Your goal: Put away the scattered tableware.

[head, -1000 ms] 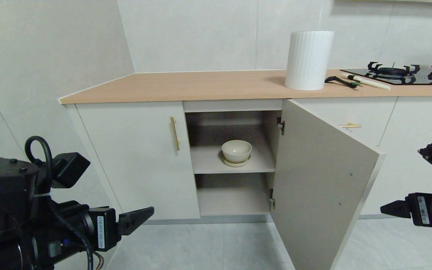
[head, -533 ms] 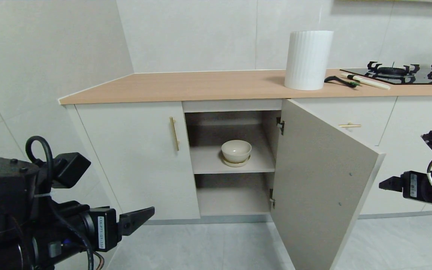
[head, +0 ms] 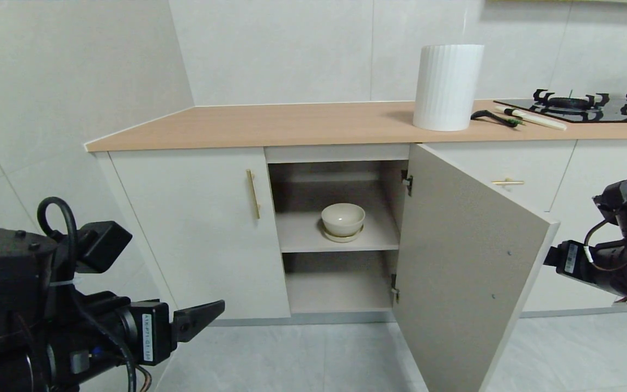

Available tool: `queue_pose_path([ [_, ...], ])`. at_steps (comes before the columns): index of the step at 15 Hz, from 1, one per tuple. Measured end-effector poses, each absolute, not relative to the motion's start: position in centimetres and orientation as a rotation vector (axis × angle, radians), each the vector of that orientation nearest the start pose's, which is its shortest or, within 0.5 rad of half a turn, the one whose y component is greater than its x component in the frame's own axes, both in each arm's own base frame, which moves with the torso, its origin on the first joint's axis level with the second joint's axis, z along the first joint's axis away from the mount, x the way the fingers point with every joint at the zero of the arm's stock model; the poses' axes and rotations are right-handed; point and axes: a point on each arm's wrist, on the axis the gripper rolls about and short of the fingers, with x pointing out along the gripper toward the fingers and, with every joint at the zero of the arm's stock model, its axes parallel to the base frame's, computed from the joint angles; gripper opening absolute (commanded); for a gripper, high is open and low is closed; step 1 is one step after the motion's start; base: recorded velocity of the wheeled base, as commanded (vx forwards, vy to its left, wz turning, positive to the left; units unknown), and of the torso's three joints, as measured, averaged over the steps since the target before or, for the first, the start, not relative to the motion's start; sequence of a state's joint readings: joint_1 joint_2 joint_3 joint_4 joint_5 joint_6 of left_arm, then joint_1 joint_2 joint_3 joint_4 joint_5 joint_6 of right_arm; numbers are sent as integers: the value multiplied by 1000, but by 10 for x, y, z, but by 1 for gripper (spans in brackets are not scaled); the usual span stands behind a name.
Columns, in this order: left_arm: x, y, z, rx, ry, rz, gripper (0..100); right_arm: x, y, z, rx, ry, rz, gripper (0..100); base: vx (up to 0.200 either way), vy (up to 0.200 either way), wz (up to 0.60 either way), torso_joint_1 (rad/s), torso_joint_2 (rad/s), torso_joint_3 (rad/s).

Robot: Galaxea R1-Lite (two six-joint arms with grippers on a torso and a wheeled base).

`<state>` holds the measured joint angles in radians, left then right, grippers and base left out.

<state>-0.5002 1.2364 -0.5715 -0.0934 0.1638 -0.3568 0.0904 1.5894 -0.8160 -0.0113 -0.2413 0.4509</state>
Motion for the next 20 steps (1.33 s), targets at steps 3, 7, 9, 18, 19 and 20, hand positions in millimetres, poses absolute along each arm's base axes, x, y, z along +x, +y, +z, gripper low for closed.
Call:
queue_pose_path([
  [3,152,-79,180,-160,593,-233,100,261,22,156,315,700,-301,100,0,0,0,0,0,0],
  [7,152,-79,180,-164,594,-238,100,260,40,151,333,717,-247,100,0,0,0,0,0,0],
  [9,152,-79,182,-167,588,-240,100,258,54,150,339,732,-187,100,0,0,0,0,0,0],
  [18,152,-79,183,-167,584,-239,100,277,129,149,257,757,47,100,0,0,0,0,0,0],
  [19,152,-79,183,-167,584,-238,100,283,136,148,258,762,74,100,0,0,0,0,0,0],
  [20,152,-79,183,-166,583,-238,100,288,142,147,261,769,97,100,0,0,0,0,0,0],
])
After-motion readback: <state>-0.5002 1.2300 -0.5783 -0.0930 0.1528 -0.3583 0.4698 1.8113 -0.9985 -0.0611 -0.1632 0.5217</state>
